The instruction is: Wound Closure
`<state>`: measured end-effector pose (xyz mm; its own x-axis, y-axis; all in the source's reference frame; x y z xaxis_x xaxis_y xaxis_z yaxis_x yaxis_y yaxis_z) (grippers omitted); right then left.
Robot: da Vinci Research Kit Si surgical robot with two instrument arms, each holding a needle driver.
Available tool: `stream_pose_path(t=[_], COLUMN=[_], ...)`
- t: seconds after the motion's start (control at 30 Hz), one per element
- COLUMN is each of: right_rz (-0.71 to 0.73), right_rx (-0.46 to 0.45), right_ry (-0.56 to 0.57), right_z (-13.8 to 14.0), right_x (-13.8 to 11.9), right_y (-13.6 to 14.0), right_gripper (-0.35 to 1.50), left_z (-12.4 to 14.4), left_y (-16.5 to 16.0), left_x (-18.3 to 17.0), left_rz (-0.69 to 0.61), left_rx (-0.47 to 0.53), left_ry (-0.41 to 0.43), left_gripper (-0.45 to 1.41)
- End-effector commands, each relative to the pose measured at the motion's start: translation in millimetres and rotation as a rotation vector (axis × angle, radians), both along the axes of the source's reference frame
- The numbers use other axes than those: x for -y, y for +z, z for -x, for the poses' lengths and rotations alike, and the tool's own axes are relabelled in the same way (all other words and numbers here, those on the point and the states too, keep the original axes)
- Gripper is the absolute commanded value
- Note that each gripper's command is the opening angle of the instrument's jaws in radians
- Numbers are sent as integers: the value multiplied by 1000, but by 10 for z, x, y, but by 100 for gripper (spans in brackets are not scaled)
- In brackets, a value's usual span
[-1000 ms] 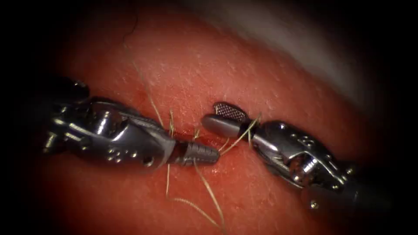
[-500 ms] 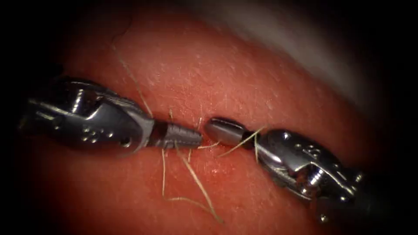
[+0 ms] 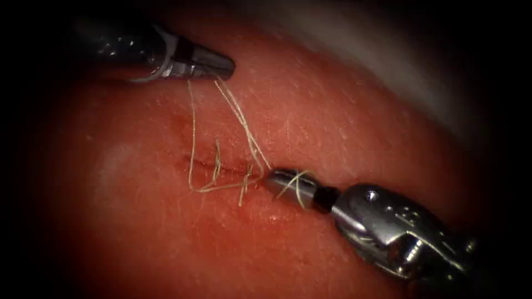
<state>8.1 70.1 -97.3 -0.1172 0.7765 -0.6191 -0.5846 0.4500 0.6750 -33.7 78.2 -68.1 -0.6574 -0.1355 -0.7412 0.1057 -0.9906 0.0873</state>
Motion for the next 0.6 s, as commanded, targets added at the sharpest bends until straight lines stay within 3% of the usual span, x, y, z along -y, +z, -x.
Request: stream_pose_path(t=[0.03,0.3,0.6], right_rz=[0,16,23], right_rx=[-1,30,42], right_ry=[-3,-21,-26], right_z=[-8,-16,-14], right_x=[3,20,23], right_y=[2,-14,-14], right_gripper=[-35,-35,-35], left_z=[6,3,19], left_y=[6,9,21], left_x=[-5,-70,-106], left_rz=[-1,-14,-15], left_rx=[0,-18,-44], left_ry=[-3,-45,-88], left_gripper=[-35,-35,-35])
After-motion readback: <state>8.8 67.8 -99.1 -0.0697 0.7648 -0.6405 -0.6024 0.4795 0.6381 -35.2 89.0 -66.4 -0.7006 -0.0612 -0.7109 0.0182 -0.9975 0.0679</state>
